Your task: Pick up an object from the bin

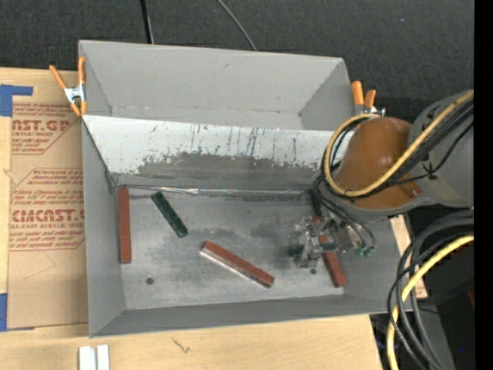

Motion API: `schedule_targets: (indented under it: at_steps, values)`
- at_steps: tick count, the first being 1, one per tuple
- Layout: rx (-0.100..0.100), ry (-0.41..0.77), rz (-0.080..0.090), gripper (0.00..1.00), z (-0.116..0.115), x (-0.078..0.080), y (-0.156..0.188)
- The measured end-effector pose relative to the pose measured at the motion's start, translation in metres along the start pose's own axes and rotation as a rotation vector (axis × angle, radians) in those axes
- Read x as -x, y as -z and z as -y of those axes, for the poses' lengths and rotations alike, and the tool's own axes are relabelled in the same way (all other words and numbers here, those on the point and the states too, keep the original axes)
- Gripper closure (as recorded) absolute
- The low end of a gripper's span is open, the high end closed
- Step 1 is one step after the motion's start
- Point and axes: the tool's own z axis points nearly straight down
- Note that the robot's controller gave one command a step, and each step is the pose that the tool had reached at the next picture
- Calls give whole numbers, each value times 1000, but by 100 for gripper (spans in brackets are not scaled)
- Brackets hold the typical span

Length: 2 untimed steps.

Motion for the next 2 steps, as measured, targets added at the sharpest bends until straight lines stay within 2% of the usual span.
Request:
schedule_targets:
  at_steps: [1,2]
  values:
    - [-2,17,3,100,-21,-17,21]
    - [-1,66,5,100,-22,3,130]
